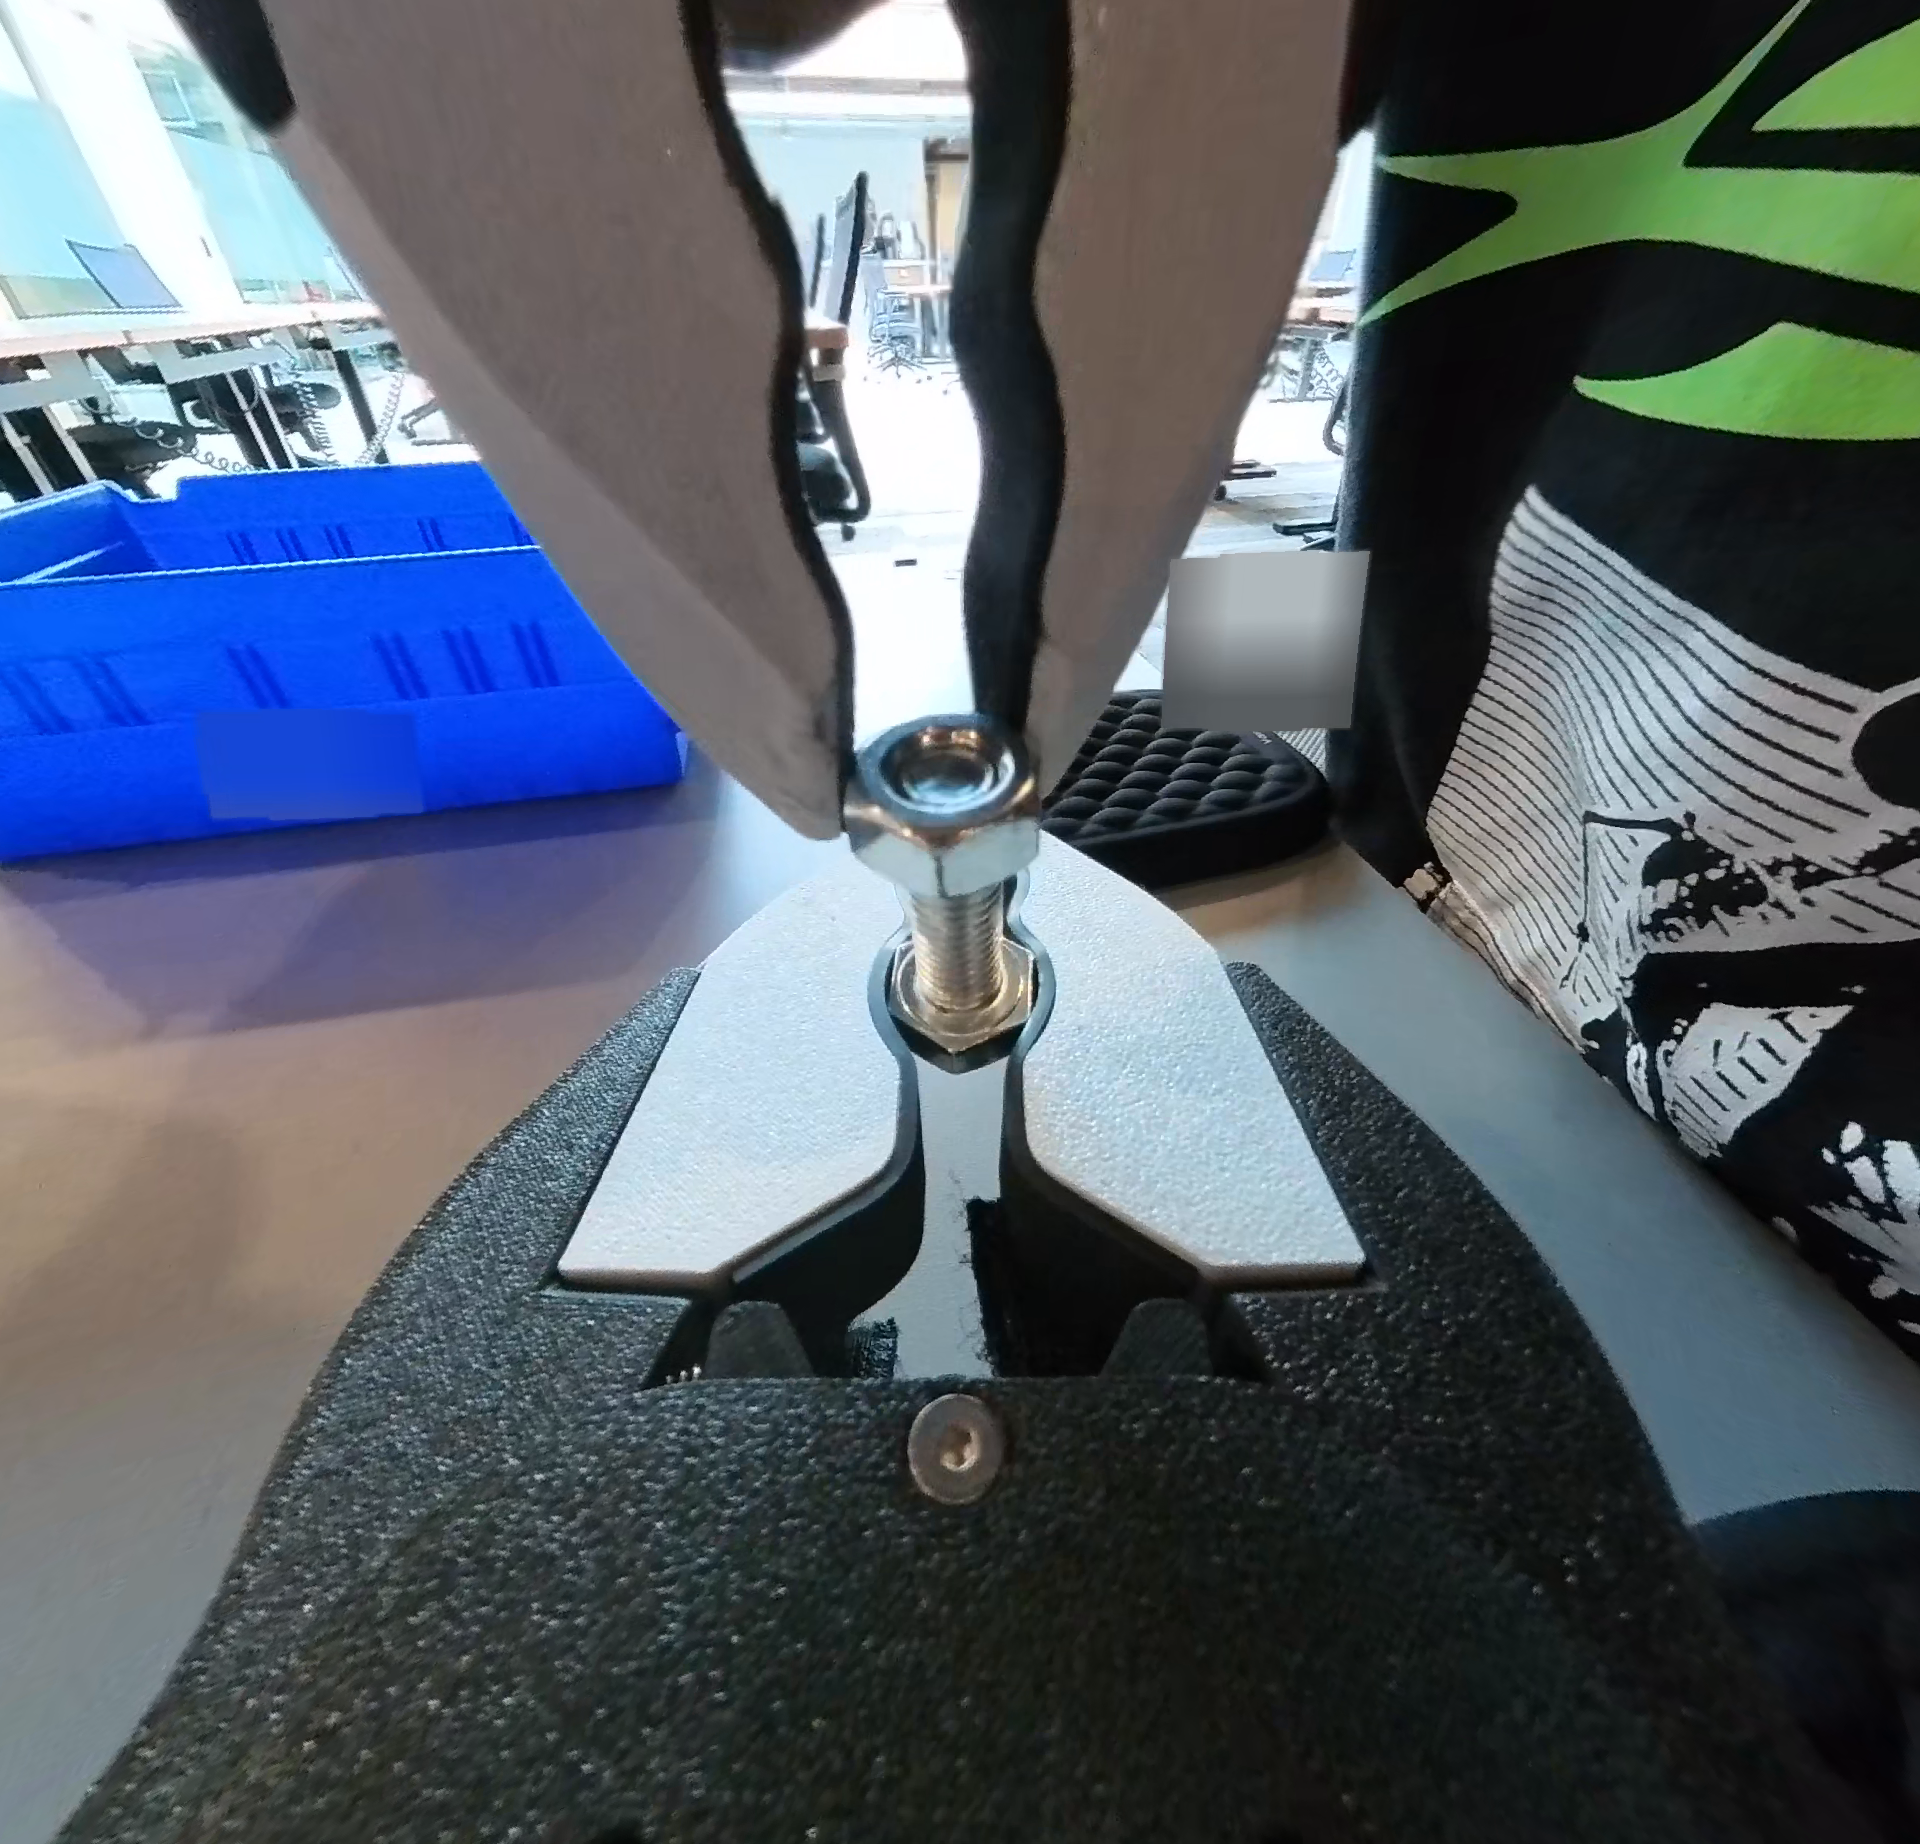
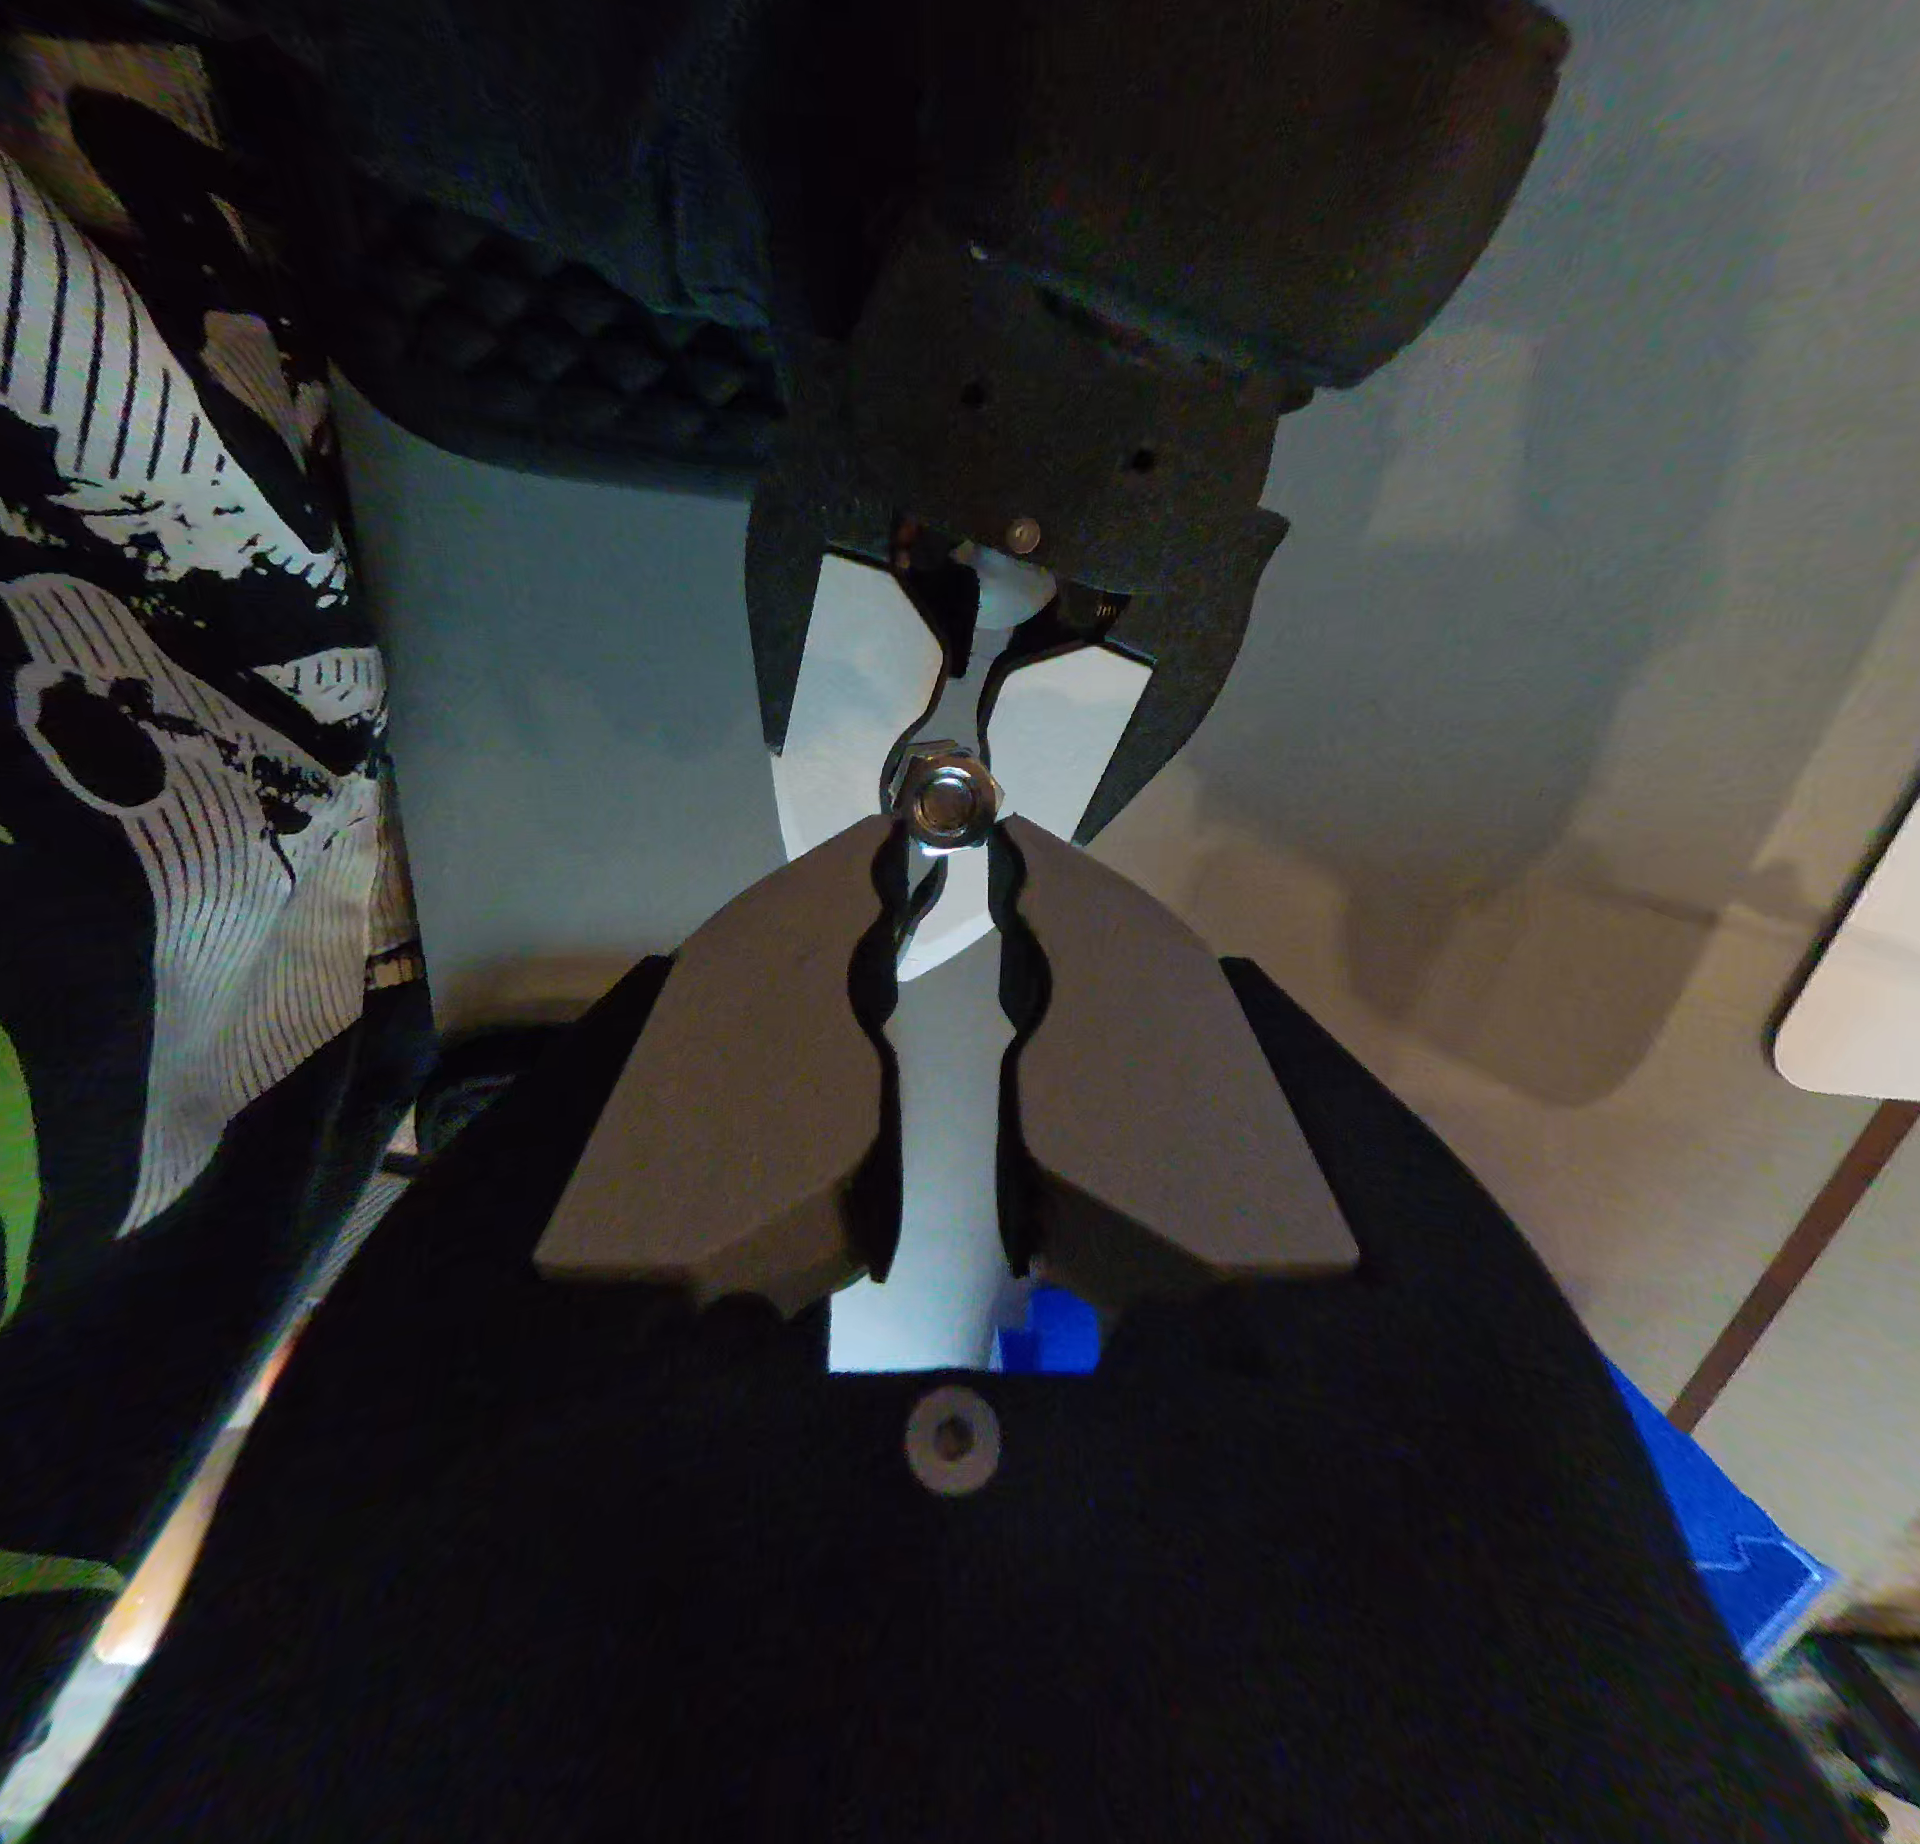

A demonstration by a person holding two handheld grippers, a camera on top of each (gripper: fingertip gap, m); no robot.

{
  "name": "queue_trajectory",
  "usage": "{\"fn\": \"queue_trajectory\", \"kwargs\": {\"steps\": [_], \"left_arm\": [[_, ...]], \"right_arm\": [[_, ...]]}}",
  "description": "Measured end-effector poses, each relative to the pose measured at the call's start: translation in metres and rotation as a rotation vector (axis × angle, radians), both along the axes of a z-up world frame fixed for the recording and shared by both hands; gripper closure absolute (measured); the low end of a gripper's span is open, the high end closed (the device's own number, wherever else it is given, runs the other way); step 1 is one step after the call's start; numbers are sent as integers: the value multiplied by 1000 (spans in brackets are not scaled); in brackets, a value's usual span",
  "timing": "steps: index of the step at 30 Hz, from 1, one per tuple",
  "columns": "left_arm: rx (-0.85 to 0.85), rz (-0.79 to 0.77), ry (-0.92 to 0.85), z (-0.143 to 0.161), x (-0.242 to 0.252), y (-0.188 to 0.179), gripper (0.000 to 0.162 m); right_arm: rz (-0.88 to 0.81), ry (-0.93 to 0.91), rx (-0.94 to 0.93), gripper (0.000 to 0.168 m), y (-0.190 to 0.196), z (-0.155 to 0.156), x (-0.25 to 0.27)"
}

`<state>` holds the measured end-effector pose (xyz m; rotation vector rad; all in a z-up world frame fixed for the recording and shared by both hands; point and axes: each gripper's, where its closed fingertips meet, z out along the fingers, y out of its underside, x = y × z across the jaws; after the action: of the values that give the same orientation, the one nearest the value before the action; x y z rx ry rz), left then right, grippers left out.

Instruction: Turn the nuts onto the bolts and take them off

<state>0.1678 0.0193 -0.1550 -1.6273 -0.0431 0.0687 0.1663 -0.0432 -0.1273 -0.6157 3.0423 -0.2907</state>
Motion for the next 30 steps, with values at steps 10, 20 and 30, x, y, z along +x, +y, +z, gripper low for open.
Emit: {"fn": "queue_trajectory", "kwargs": {"steps": [10,20,30], "left_arm": [[7,-6,-4,1,0,0,152],[-1,-10,-2,0,1,0,152],[4,0,-6,1,0,0,152]], "right_arm": [[880,110,-79,137,-3,13,7],[1075,52,17,145,-4,6,7],[888,65,47,150,-8,7,5]]}}
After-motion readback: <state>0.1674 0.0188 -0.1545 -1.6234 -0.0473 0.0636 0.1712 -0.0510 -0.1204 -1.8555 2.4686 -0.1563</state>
